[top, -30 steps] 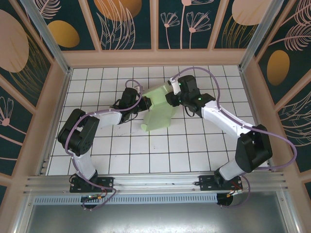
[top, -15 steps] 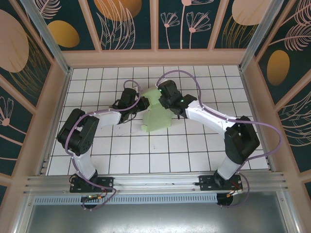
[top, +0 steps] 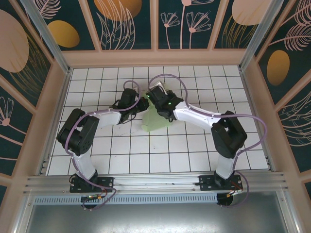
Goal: Fold the paper box
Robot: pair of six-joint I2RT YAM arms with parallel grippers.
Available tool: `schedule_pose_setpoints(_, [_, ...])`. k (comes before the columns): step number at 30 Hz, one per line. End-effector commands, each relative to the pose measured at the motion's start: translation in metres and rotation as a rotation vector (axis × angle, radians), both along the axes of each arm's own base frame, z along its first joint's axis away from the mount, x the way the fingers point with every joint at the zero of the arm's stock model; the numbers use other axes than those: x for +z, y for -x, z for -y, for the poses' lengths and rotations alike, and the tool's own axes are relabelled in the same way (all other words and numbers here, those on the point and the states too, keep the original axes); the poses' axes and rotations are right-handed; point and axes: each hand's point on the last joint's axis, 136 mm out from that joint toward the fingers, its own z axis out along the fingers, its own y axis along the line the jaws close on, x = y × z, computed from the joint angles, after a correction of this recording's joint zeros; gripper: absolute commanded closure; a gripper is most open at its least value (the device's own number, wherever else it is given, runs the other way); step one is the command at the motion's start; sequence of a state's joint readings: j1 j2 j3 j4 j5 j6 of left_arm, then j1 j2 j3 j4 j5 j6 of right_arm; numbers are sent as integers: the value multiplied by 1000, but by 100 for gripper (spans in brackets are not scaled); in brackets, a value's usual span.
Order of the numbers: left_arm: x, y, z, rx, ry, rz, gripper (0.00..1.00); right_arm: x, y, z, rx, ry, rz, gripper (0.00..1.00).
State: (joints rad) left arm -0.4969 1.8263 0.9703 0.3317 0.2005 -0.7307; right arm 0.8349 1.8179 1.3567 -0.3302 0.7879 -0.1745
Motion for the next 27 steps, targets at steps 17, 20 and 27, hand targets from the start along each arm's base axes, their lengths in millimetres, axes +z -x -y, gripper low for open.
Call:
schedule_pose_setpoints(17, [38,1,26,-90,107,88,100,-18,4,-16,-42,104,43,77])
schedule_pose_setpoints(20, [37,1,26,-89,106,88,100,-20,4,-15,-46,110,43,79])
schedule_pose_setpoints(27, [38,2,26,-88,110,86,100,-22,3,-8,-77,154,66,100])
